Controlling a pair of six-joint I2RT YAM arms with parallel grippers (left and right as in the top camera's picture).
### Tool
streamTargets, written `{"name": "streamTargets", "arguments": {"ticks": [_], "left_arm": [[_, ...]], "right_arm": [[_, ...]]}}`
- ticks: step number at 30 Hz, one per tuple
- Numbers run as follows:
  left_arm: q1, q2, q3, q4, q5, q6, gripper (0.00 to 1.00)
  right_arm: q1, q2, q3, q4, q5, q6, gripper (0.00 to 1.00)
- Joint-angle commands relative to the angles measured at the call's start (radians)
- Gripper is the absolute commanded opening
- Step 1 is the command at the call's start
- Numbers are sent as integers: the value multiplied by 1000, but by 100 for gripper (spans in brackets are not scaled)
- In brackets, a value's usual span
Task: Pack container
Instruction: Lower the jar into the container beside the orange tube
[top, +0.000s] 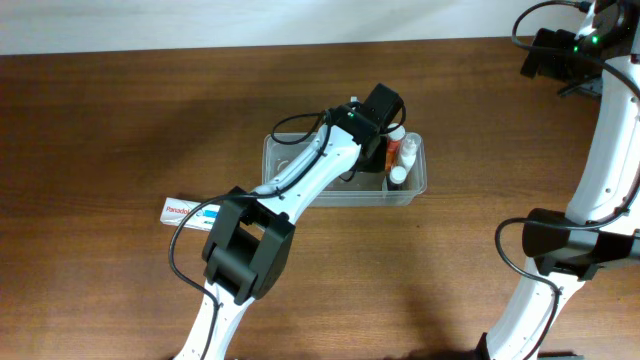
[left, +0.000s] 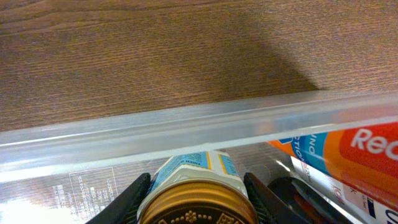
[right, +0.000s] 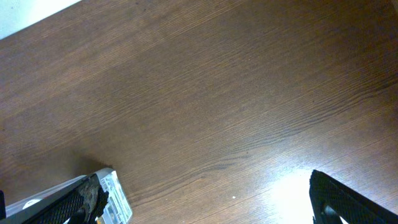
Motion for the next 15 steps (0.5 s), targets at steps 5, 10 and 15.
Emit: {"name": "streamTargets", "arguments": {"ticks": [5,10,15], "left_arm": [[2,18,30,-3,23,-13,43],[2,18,30,-3,23,-13,49],[2,18,30,-4,25,-13,51]], "right_arm": [[-3,-10,14,-6,9,8,98],[-3,-10,14,-6,8,8,98],[-3,-10,14,-6,9,8,98]]}}
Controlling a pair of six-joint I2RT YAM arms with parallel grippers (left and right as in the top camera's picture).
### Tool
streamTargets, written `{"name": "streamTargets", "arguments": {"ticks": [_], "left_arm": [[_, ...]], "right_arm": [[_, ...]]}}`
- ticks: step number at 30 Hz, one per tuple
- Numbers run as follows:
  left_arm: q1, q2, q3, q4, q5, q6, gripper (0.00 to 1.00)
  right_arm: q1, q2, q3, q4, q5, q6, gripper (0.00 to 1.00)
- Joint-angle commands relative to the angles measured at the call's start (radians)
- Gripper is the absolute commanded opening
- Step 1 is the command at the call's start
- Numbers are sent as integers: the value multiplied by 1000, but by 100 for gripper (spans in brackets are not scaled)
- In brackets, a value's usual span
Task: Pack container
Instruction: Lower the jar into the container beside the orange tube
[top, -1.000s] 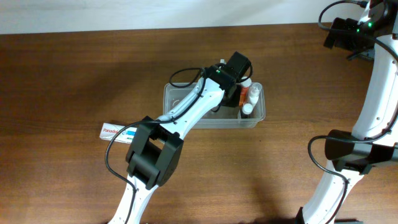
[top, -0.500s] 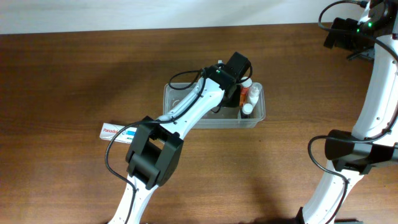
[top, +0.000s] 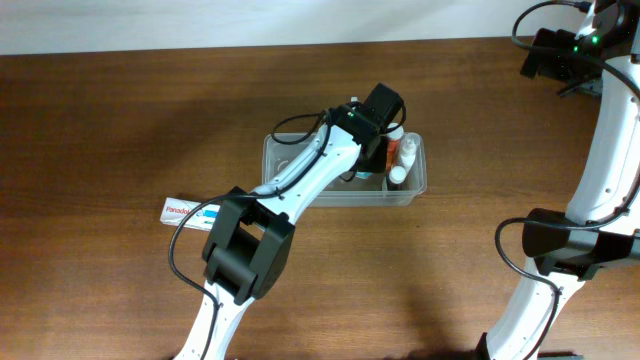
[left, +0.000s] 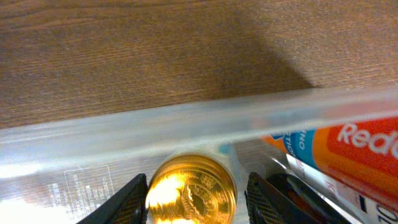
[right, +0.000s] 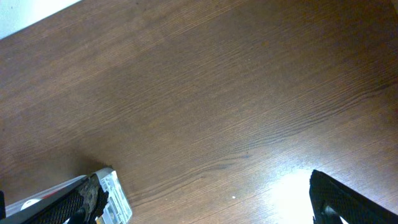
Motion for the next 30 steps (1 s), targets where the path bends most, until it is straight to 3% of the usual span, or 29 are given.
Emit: {"name": "streamTargets", "arguments": {"ticks": [1,17,30], "left_arm": [[1,18,27,-2,10,-10,51],[51,8,27,-11,41,3,50],[68,-56,31,-10,31,120,50]], "right_arm": [[-3,-10,14,-6,9,8,99],[-3,-10,14,-6,9,8,98],[-3,-10,14,-6,9,8,98]]}}
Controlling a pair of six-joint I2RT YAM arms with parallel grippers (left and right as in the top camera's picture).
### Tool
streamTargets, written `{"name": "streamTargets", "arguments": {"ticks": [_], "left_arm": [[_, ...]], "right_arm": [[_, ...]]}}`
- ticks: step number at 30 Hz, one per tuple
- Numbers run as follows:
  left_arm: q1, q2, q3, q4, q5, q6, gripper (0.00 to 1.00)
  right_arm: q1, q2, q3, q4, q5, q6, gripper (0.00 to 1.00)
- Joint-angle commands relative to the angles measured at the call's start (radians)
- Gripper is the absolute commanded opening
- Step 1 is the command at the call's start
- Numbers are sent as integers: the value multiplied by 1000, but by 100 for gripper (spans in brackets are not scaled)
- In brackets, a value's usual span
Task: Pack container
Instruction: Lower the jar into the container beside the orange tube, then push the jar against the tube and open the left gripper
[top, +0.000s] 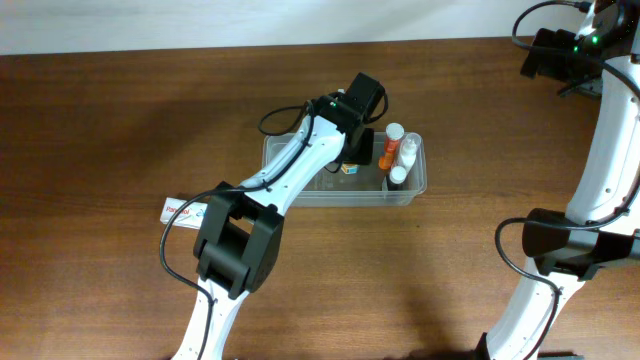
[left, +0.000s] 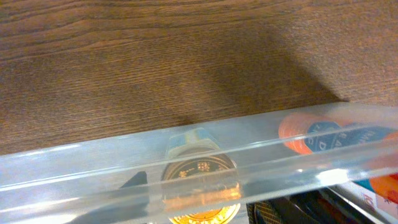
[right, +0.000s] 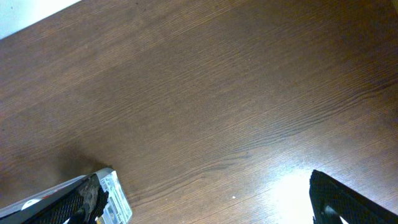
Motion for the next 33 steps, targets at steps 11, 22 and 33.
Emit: {"name": "streamTargets", "arguments": {"ticks": [11,22,33], "left_arm": [[27,-82,25,-25,-1,53,34],[29,-89,24,-82,-43,36,4],[26,-71,24,-87,-88,10,1]], "right_arm": [[-3,-10,14,-6,9,8,98],[-3,-10,14,-6,9,8,98],[-3,-10,14,-6,9,8,98]]}}
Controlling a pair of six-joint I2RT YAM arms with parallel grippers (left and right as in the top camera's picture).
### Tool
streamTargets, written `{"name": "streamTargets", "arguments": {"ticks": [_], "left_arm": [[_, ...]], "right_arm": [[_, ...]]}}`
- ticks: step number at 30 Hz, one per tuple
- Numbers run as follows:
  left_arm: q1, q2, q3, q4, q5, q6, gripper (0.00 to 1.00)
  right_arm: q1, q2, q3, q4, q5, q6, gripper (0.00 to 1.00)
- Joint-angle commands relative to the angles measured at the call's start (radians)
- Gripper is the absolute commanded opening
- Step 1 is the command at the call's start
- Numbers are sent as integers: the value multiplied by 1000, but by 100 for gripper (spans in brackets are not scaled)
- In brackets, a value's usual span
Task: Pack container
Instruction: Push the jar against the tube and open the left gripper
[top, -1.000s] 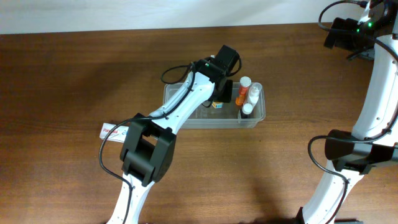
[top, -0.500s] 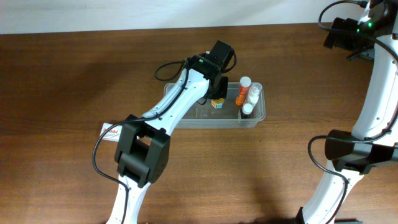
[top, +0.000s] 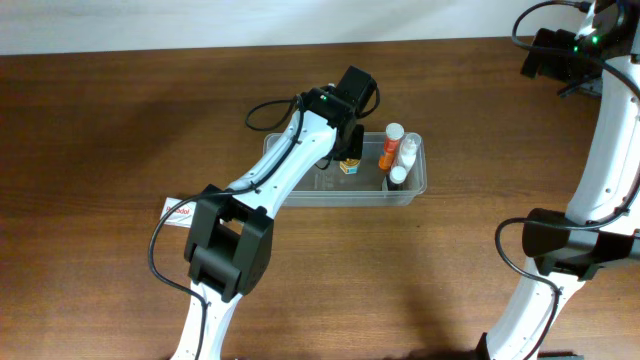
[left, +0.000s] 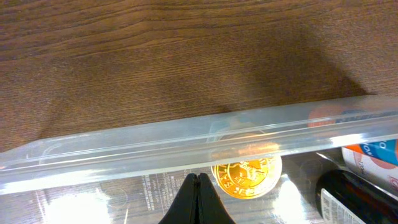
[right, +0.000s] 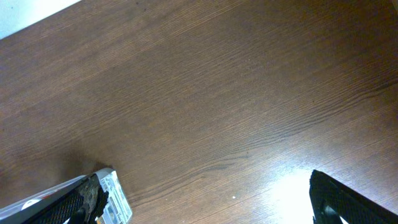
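The clear plastic container (top: 300, 180) lies mid-table. A small jar with a gold lid (left: 245, 175) stands on its floor, also seen from above as the jar (top: 349, 167). My left gripper (left: 198, 198) is shut with nothing in it, its tips just left of the jar and inside the container's far rim (left: 155, 144). From above, the left gripper (top: 343, 148) hangs over the container's back wall. Orange and white bottles (top: 397, 155) fill the right end. My right gripper (right: 211, 205) is open over bare table, far off at the top right.
A toothpaste box (top: 180, 211) lies on the table left of the container, partly under the left arm. A dark bottle (left: 348, 194) and an orange-and-blue bottle (left: 373, 150) sit right of the jar. The right arm's base (top: 565, 245) stands at the right edge.
The left gripper's fingers stood apart either side of the gold-lidded jar; now they are shut together, empty, and sit to the jar's left. The right arm has not moved.
The left gripper first held the gold-lidded jar low inside the container beside the bottles. Then the jar stood between loosened fingers. Later the gripper was higher, seen through the container wall, with the jar left on the floor. Now it is shut and empty.
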Motion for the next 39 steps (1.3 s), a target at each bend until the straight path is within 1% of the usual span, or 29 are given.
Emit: {"name": "streamTargets", "arguments": {"ticks": [1,12,14,24,39], "left_arm": [[2,-20,19,-6,-27,-24,1],[2,31,19,-2,-26,-41,1],[2,44,19,-3,-26,-59,1],[-6,68,19,12,-26,-59,1],[-87,68,19,58,-26,-58,2]], "right_arm": [[-3,-10,14,-6,9,8,98],[-3,-10,14,-6,9,8,98],[-3,-10,14,-6,9,8,98],[-3,-10,14,-6,9,8,98],[-3,-10,14,-6,9,8,98]]}}
